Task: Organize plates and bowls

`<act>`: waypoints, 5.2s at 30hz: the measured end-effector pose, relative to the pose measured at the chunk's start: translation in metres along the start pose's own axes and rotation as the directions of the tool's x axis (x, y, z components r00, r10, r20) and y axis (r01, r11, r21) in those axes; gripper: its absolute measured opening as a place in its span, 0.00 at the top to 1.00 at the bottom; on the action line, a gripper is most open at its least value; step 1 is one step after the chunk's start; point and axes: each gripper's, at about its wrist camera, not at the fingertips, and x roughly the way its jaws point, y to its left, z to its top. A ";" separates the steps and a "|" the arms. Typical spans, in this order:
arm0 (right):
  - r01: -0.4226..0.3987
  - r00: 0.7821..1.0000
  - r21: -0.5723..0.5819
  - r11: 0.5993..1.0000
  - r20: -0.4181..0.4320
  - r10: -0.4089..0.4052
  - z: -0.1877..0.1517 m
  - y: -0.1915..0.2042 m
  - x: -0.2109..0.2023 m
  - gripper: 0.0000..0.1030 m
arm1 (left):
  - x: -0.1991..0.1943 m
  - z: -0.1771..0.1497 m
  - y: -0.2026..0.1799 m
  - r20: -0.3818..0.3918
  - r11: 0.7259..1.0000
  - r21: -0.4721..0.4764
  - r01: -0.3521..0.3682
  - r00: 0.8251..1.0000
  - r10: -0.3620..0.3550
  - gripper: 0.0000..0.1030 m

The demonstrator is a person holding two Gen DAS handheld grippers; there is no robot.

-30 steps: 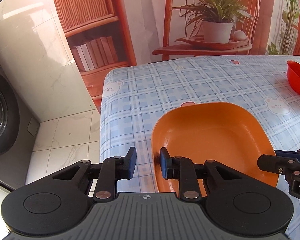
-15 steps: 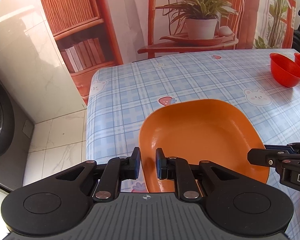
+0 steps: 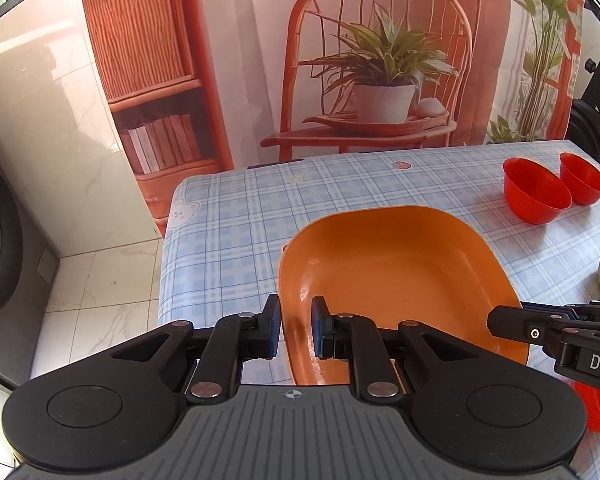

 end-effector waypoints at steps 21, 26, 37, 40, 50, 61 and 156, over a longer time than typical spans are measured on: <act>0.039 0.996 0.063 0.997 0.083 -0.044 0.010 -0.078 -0.066 0.90 | -0.015 0.013 -0.090 0.011 0.999 0.022 0.037 0.999 -0.038 0.83; 0.054 0.992 0.083 0.995 0.110 -0.063 0.014 -0.105 -0.086 0.90 | -0.017 0.019 -0.120 0.019 0.996 0.049 0.073 0.997 -0.074 0.83; 0.117 0.977 0.193 0.974 0.151 -0.147 0.009 -0.194 -0.144 0.90 | -0.016 0.030 -0.221 0.014 0.967 0.152 0.206 0.977 -0.211 0.83; 0.145 0.972 0.216 0.966 0.154 -0.180 0.003 -0.218 -0.158 0.90 | -0.010 0.030 -0.245 -0.002 0.955 0.176 0.238 0.970 -0.241 0.83; 0.206 0.960 0.324 0.924 0.118 -0.255 -0.022 -0.280 -0.175 0.90 | 0.022 0.021 -0.313 -0.083 0.917 0.277 0.288 0.958 -0.276 0.83; 0.219 0.964 0.344 0.913 0.068 -0.257 -0.033 -0.297 -0.165 0.89 | 0.042 0.015 -0.330 -0.121 0.908 0.323 0.267 0.963 -0.241 0.83; 0.532 0.773 0.348 0.772 0.171 -0.611 -0.018 -0.549 -0.250 0.81 | 0.090 0.045 -0.551 -0.173 0.822 0.182 0.539 0.841 -0.513 0.55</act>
